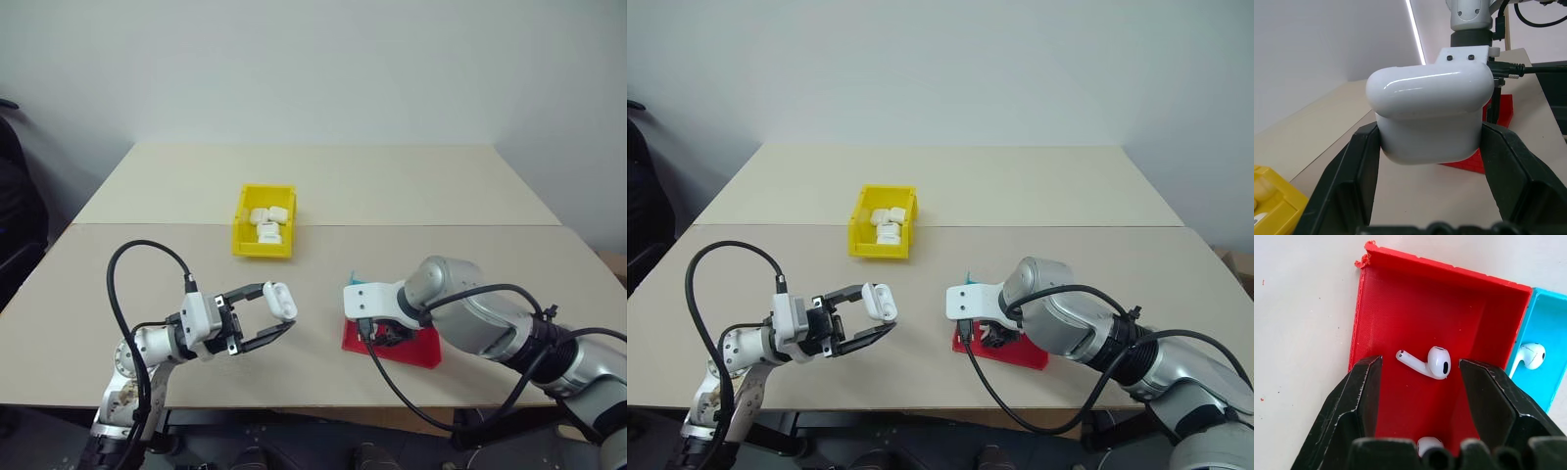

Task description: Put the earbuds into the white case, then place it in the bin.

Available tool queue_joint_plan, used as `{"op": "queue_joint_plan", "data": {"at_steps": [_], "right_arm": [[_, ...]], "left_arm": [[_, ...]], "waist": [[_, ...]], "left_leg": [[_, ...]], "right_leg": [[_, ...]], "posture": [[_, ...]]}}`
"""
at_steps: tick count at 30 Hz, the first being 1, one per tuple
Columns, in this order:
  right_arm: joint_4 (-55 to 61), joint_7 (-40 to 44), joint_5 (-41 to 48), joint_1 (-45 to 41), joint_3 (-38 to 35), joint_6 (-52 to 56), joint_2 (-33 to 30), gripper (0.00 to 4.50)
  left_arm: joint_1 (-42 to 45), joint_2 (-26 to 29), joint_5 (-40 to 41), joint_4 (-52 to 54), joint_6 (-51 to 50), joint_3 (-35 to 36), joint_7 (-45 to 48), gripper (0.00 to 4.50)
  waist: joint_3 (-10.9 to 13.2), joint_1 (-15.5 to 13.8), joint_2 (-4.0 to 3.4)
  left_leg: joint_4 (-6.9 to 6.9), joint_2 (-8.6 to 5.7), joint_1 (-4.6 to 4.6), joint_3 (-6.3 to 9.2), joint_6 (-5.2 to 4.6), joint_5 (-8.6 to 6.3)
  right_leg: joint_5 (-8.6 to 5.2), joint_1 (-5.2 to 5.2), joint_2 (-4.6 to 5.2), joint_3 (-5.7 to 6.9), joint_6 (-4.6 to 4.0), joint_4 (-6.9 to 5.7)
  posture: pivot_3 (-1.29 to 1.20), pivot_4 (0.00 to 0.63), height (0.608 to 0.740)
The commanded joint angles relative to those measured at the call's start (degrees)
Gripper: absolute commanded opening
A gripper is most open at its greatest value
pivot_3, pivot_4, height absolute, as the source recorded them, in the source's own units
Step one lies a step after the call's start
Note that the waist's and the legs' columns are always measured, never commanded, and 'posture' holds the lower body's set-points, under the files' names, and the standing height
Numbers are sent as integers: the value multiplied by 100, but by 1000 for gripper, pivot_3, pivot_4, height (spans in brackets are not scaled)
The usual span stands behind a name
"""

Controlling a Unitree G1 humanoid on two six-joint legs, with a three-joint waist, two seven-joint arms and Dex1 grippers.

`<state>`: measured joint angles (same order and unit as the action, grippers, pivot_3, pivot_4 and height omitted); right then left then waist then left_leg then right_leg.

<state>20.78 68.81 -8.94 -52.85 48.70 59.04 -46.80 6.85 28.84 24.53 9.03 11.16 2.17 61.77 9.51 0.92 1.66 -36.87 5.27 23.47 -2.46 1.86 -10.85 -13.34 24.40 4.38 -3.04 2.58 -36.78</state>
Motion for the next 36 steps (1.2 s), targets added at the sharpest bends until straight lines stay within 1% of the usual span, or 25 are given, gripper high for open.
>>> {"op": "queue_joint_plan", "data": {"at_steps": [1, 7, 12, 15, 18, 24, 25, 36], "right_arm": [[62, 12, -91, -37, -38, -118, -14, 2978], [197, 56, -132, -49, -212, -206, -169, 2978], [625, 245, 315, 20, -687, -95, -161, 2978], [736, 279, 426, 100, -729, -141, -169, 2978], [817, 260, 527, 188, -780, -158, -176, 2388], [873, 163, 637, 265, -737, -69, -162, 270], [845, 123, 610, 269, -702, -65, -148, 36], [381, -352, 309, 223, -460, -78, 73, 36]], "left_arm": [[4, 60, -22, 144, 49, 21, -64, 2780], [1, 39, -68, 100, 122, 7, -86, 2780], [1, 19, -84, 97, 133, -4, -91, 2780], [6, 24, -84, 87, 144, -17, -70, 2780], [0, 32, -88, 103, 131, -22, -87, 2780], [-12, 62, -103, 115, 114, -5, -106, 2780], [-14, 64, -117, 110, 119, -6, -111, 2780], [-45, 74, -188, 138, 103, -6, -165, 2780]], "waist": [[0, -2, 0], [0, -3, 0], [0, 6, 0], [0, 0, 0], [0, -5, 0], [0, 5, 0], [0, 4, 0], [0, -5, 0]], "left_leg": [[0, 0, 0, 0, 0, 0], [0, 0, 1, 0, 0, 0], [3, 0, 3, -1, 0, 0], [5, 0, 3, -1, 0, 0], [5, 0, 3, -1, 1, 0], [5, 0, 4, -2, 0, 0], [5, 0, 4, -2, 0, 0], [6, 0, 9, -2, 1, -1]], "right_leg": [[-1, 0, 0, 0, 1, 0], [-6, 1, 0, 0, 7, 1], [-6, 5, 0, 0, 8, 1], [-7, 4, 0, 0, 8, 2], [-8, 3, 1, 0, 7, 4], [-8, 5, 1, 0, 6, 4], [-9, 6, 1, 0, 6, 4], [-9, 10, 1, 0, 3, 5]], "posture": [[0, 150, 740], [0, 150, 740], [0, 150, 740], [0, 150, 740], [0, 150, 740], [0, 150, 740], [0, 150, 740], [0, 150, 740]]}}
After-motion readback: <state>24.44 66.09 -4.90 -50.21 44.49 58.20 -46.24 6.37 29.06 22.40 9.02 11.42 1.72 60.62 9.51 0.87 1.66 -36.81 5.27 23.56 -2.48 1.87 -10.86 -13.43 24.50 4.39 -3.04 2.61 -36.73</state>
